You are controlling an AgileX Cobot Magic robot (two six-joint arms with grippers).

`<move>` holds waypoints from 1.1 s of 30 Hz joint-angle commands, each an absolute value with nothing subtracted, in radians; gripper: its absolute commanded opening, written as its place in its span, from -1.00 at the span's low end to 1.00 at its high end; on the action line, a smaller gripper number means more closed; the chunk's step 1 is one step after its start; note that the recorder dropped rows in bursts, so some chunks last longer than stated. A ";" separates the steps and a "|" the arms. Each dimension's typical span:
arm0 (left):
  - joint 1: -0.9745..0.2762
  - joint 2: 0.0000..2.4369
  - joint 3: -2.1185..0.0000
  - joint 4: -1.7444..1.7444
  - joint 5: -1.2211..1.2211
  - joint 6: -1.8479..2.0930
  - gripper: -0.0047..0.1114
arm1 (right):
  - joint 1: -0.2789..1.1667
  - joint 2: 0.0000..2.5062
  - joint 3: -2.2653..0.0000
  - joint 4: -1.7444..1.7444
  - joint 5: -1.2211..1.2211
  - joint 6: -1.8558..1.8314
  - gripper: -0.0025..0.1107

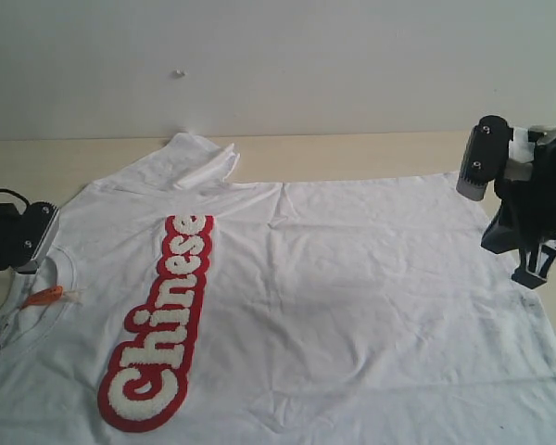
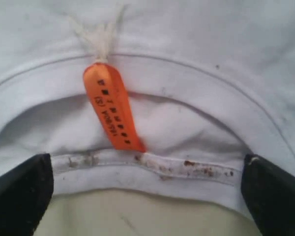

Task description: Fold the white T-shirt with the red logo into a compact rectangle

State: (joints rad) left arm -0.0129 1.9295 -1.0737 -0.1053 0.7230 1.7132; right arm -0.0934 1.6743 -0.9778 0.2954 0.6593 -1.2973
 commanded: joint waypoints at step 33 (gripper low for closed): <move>-0.009 1.981 -1.155 -0.045 0.825 1.668 0.89 | -0.093 1.724 -0.984 0.164 0.709 -1.397 -0.96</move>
